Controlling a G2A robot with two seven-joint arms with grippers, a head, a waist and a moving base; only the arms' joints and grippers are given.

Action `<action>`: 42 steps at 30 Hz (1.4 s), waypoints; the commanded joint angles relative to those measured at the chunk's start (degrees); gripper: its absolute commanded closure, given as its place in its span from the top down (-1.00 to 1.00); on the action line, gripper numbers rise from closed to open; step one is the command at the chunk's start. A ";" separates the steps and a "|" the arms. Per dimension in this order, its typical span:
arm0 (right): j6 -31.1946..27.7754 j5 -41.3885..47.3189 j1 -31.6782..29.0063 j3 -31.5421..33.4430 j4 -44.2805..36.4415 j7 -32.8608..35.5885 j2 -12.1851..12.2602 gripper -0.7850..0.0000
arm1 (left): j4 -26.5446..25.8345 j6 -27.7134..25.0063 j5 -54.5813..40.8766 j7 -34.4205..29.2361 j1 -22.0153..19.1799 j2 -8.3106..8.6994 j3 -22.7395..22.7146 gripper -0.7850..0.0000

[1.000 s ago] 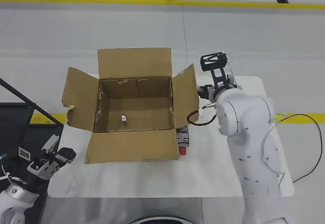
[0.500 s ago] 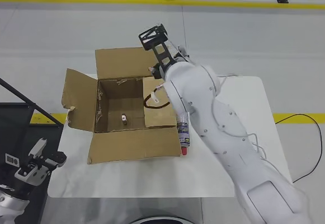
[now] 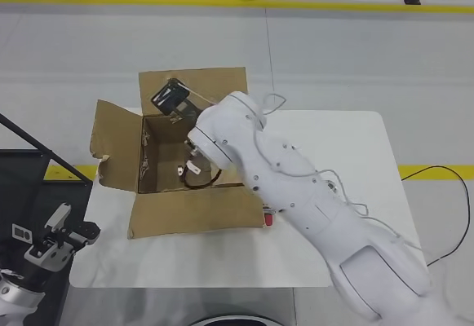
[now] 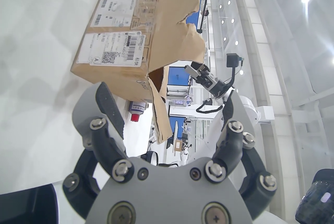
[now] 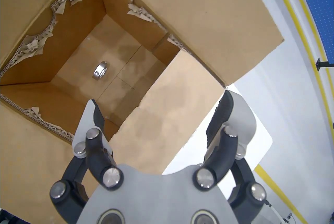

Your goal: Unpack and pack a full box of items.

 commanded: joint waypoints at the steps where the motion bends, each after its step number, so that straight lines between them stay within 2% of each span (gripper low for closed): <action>1: 0.40 -0.33 1.25 -2.15 2.33 1.50 -1.08 1.00 | 0.13 0.18 0.00 -0.23 -0.14 0.00 -0.01 1.00; 12: 0.47 -0.56 6.52 -11.85 14.01 7.65 -8.09 1.00 | 1.03 0.29 -0.26 -1.31 -0.48 -0.07 -0.16 1.00; 18: -0.46 0.12 8.26 -13.61 21.10 7.33 -11.36 1.00 | 1.34 0.23 -0.53 -1.67 -0.39 -0.14 -0.46 1.00; 26: 0.62 -3.40 8.78 -16.89 28.55 8.96 -15.28 1.00 | 1.45 0.38 -0.72 -1.97 -0.36 -0.23 -0.66 1.00; 30: 0.66 -3.35 9.04 -17.40 29.98 9.20 -16.11 1.00 | 1.48 0.48 -0.68 -2.25 -0.42 -0.26 -0.74 1.00; 42: 0.88 -3.24 9.41 -20.57 30.82 11.61 -16.48 1.00 | 1.52 0.48 -0.60 -2.84 -0.11 -0.38 -0.99 1.00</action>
